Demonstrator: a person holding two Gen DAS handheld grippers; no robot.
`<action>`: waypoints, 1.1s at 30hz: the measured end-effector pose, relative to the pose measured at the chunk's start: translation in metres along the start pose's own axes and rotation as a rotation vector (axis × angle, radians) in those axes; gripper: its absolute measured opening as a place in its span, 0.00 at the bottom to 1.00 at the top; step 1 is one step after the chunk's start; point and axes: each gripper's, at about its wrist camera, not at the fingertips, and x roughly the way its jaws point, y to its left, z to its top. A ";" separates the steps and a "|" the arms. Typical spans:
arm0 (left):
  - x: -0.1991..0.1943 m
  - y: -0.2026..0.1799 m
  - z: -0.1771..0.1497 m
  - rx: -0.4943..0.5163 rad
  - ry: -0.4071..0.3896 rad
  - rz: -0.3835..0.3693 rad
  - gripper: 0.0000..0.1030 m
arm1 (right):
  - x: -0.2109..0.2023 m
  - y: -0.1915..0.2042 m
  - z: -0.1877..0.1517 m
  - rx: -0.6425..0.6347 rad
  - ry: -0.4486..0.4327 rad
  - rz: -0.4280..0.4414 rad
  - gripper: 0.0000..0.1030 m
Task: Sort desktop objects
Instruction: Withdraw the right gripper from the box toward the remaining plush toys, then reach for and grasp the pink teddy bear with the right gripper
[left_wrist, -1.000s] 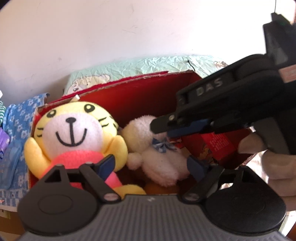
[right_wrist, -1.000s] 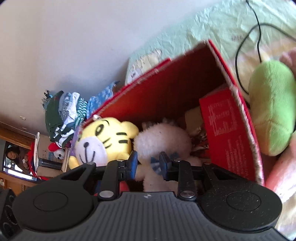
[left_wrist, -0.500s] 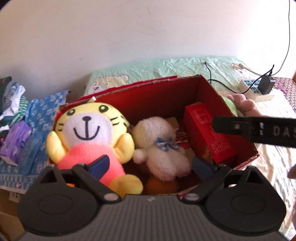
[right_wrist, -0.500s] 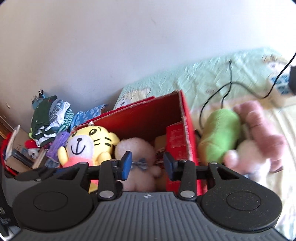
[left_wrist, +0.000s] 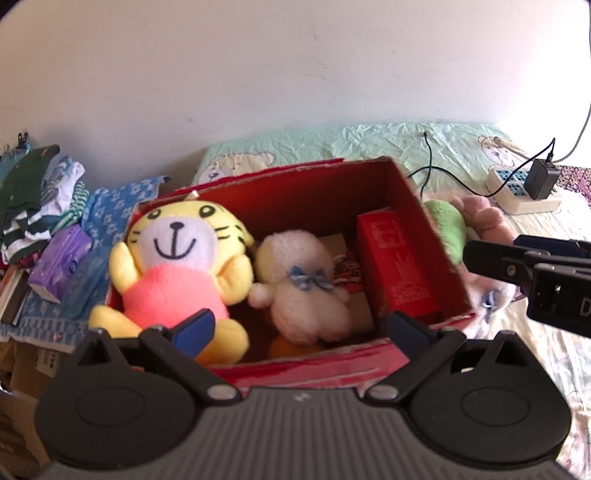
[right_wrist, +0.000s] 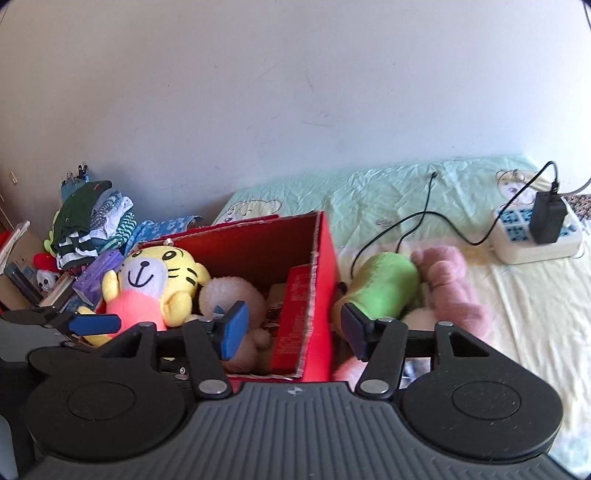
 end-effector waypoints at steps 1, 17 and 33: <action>-0.002 -0.005 0.000 -0.001 -0.002 0.002 0.97 | -0.003 -0.004 -0.001 0.002 0.001 0.002 0.57; -0.012 -0.092 -0.009 0.020 0.019 0.040 0.98 | -0.031 -0.077 -0.015 0.028 0.047 -0.005 0.57; 0.009 -0.166 -0.026 0.103 0.084 -0.089 0.98 | -0.040 -0.148 -0.028 0.100 0.084 -0.047 0.57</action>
